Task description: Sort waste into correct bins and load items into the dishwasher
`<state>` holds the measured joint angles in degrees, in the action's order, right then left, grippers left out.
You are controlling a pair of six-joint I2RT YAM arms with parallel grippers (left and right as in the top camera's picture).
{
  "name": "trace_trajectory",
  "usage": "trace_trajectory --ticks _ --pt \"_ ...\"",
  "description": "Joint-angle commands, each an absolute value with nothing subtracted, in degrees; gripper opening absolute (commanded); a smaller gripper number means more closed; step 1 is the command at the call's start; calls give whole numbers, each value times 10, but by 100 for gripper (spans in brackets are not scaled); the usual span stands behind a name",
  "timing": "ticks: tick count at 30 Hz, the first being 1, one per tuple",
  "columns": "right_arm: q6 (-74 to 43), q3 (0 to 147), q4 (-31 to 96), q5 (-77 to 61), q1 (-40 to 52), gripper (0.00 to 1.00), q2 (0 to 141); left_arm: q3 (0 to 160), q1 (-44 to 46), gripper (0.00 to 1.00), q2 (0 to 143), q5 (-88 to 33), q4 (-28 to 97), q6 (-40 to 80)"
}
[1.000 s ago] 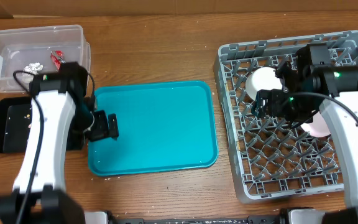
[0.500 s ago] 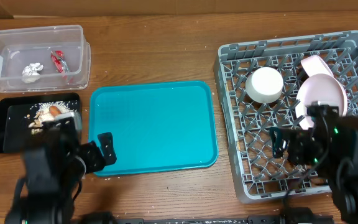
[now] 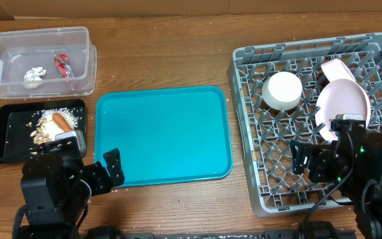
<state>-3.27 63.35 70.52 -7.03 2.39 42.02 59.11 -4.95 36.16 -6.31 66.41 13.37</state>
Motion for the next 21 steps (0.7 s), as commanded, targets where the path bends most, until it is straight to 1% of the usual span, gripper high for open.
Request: trace_trajectory --ticks 1,7,10,16,21 --pt "-37 632 703 -65 26 100 418 587 -48 100 360 -71 664 139" --pt "-36 631 704 -63 26 100 402 587 -48 100 360 -71 665 140" --pt "-37 631 704 -37 26 100 374 587 -48 100 360 -71 665 140" --pt "-37 626 698 -55 26 100 260 587 -48 100 360 -71 664 140" --pt "-37 576 679 -52 26 100 148 587 -48 100 360 -71 665 139"
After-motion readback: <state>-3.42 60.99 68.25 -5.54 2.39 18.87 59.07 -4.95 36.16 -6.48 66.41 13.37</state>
